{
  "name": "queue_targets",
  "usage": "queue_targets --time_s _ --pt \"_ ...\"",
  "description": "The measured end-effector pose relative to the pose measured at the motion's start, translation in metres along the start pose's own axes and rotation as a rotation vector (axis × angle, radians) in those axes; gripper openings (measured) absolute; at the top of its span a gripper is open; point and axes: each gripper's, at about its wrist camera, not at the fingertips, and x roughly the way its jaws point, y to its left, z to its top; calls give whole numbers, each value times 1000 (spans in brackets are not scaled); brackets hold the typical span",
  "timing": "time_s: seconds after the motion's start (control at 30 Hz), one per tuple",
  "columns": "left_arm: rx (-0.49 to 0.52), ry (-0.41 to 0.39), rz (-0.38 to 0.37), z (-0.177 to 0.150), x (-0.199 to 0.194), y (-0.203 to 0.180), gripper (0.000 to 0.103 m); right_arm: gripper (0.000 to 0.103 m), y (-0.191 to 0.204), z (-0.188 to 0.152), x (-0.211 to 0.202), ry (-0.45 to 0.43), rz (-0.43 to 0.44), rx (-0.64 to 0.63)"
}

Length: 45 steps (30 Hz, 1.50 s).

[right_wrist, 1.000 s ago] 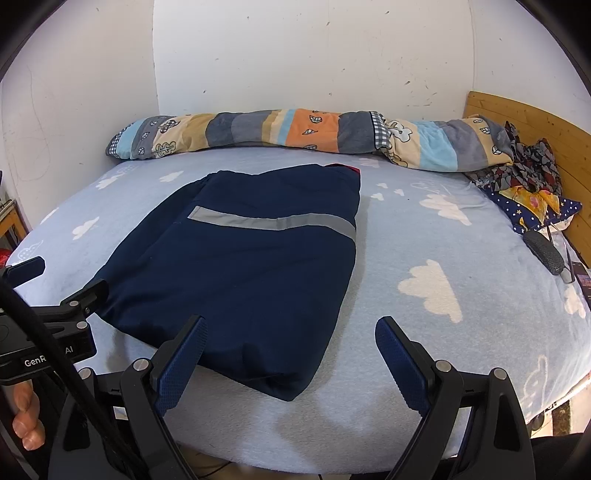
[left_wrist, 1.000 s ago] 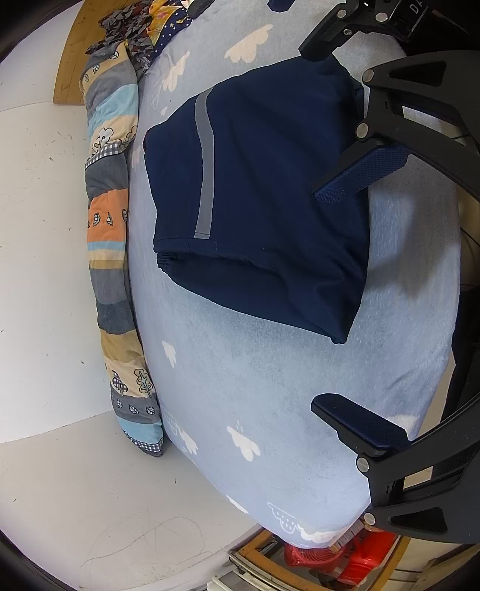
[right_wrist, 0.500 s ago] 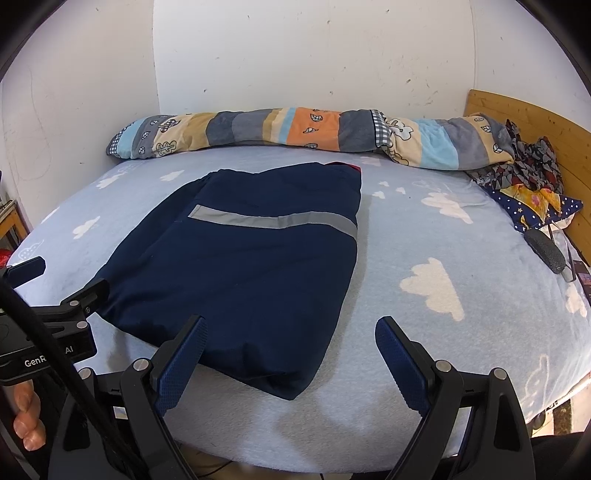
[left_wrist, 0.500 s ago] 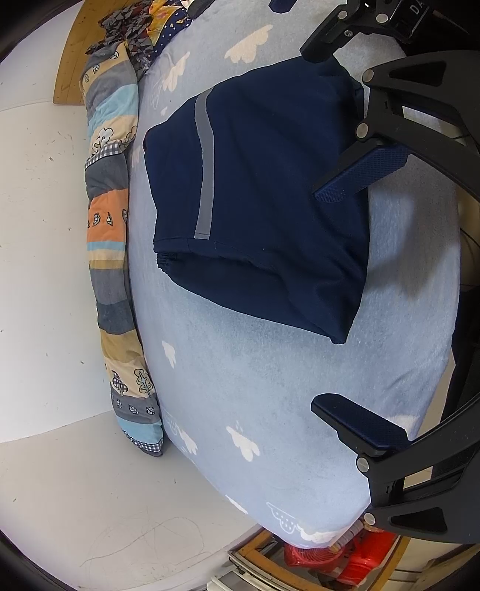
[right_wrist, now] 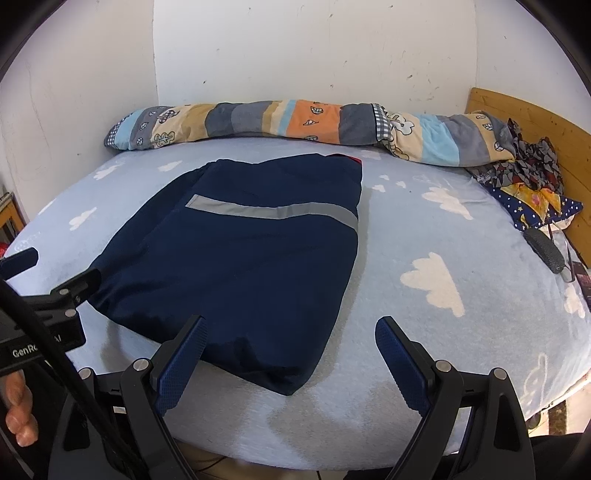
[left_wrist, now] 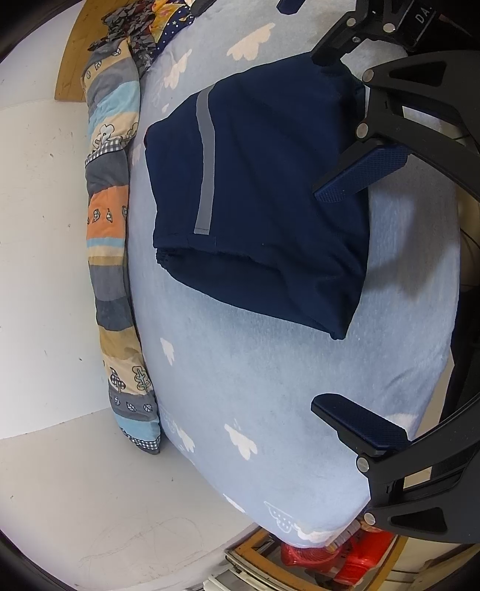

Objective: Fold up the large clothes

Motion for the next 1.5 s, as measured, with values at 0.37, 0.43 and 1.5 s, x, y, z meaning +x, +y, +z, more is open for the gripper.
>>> queue_targets --time_s 0.37,0.43,1.5 --pt "-134 87 43 2 22 39 103 95 19 -2 -3 8 75 -76" --pt "-157 97 31 2 24 44 103 95 15 -1 -3 5 73 -54" --pt "-320 234 66 -7 50 88 103 95 16 -1 -3 24 126 -36"
